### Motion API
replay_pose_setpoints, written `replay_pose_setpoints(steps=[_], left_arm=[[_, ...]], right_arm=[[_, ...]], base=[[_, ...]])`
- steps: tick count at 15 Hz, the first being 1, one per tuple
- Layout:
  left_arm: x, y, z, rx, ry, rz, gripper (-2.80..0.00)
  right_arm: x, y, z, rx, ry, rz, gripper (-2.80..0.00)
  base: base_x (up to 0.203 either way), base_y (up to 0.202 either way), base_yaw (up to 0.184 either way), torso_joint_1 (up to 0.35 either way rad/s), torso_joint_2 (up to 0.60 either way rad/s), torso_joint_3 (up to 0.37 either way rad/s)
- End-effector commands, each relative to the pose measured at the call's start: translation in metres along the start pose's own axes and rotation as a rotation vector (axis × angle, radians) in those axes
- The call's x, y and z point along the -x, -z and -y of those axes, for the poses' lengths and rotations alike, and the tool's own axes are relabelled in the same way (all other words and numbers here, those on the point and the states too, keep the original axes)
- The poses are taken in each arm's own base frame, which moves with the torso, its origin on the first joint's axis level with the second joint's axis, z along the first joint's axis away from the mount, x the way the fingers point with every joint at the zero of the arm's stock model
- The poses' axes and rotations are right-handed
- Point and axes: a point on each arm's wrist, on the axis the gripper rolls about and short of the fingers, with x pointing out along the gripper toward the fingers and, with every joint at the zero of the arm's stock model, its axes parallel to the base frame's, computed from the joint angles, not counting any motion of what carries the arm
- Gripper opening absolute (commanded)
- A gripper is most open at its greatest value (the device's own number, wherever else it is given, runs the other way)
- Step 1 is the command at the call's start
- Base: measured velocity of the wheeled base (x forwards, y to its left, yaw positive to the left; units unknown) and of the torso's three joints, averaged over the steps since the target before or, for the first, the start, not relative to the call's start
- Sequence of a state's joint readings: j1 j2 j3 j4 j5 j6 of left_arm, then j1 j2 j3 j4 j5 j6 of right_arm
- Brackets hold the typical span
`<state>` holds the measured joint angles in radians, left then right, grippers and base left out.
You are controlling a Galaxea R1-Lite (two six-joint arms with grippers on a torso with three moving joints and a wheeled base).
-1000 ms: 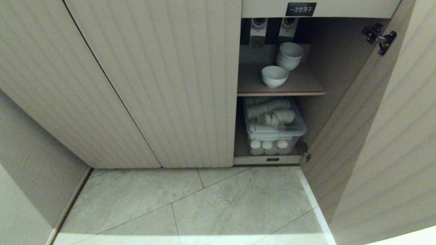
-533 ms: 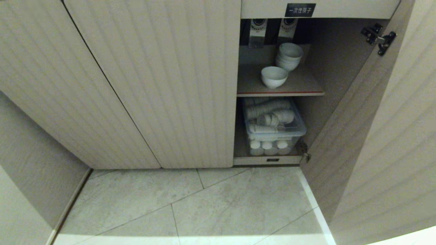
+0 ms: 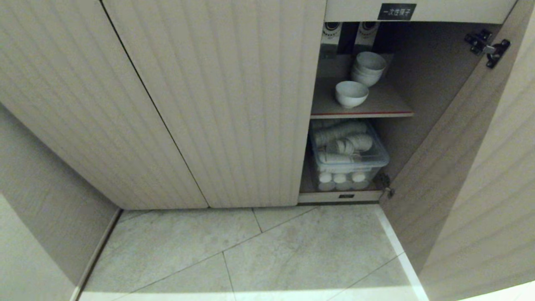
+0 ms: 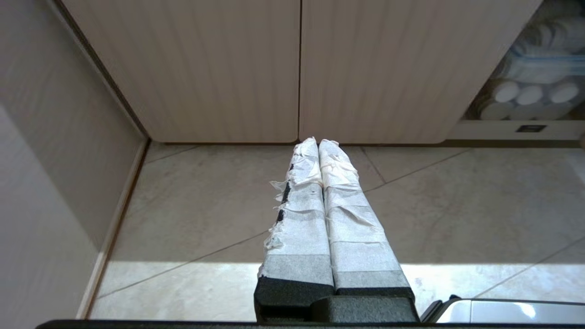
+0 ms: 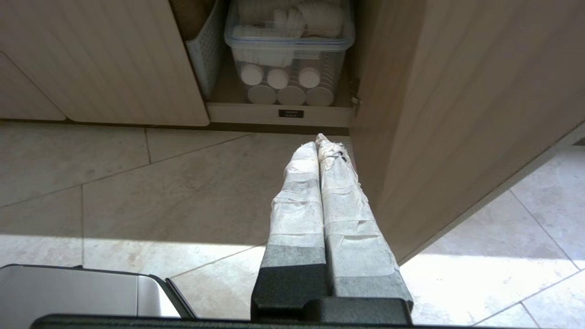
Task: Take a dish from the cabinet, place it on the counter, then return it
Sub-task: Take the bowl from the cabinet
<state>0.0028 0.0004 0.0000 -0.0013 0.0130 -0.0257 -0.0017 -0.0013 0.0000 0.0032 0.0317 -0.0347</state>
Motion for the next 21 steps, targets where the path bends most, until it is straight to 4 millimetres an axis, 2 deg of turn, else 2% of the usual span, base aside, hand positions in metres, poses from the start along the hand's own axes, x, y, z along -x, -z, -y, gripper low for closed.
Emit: replay_pose_setpoints(steps=[1, 21], left_arm=[[0.0000, 0.0001, 0.0000, 0.000, -0.001, -0.001, -2.80], [0.0000, 0.0002, -0.0001, -0.003, -0.003, -0.001, -2.80]], right_arm=[[-0.0001, 0.0000, 0.0000, 0.001, -0.001, -0.001, -2.80], [-0.0001, 0.0000, 0.0000, 0.001, -0.001, -0.001, -2.80]], base=[[0.000, 0.000, 0.000, 0.000, 0.00, 0.000], [0.000, 0.000, 0.000, 0.000, 0.00, 0.000]])
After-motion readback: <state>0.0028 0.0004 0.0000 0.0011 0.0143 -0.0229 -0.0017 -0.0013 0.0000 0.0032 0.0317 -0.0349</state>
